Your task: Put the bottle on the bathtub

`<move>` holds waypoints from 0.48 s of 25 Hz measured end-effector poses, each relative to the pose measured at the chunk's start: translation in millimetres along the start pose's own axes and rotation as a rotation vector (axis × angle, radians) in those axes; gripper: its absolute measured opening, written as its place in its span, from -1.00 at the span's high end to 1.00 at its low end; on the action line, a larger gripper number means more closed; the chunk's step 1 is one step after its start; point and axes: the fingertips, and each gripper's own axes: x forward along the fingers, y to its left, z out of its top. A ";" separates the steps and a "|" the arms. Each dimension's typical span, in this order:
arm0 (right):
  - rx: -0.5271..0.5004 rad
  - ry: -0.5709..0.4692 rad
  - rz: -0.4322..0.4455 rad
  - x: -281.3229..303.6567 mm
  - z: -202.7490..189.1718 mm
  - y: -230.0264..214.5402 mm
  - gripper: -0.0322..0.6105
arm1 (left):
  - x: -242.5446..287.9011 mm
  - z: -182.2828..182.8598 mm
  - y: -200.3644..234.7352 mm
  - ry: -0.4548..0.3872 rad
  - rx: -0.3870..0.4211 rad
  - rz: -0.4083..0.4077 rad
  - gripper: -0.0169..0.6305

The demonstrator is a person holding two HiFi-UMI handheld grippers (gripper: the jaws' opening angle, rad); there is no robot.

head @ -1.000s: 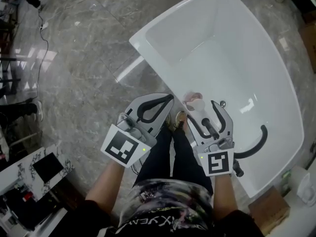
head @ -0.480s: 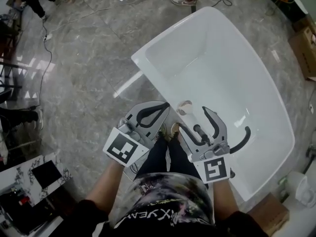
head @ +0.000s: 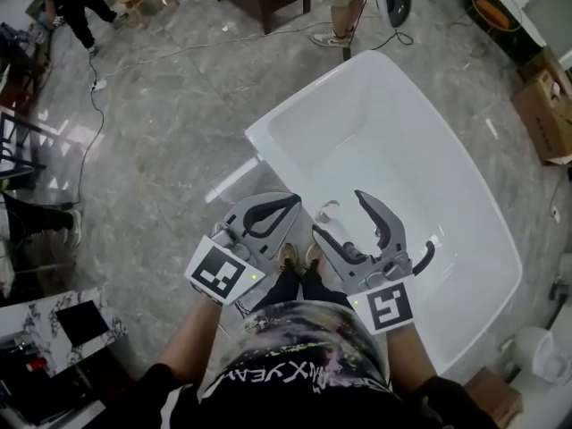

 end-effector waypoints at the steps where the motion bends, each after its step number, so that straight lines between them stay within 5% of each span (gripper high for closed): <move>1: -0.004 -0.006 0.005 -0.2 5.8 -0.6 -0.08 | -1.3 3.4 -0.2 0.000 0.001 0.001 0.91; 12: -0.035 -0.049 0.037 8.9 37.5 -7.8 -0.07 | -2.2 27.1 10.3 -0.019 0.023 0.026 0.91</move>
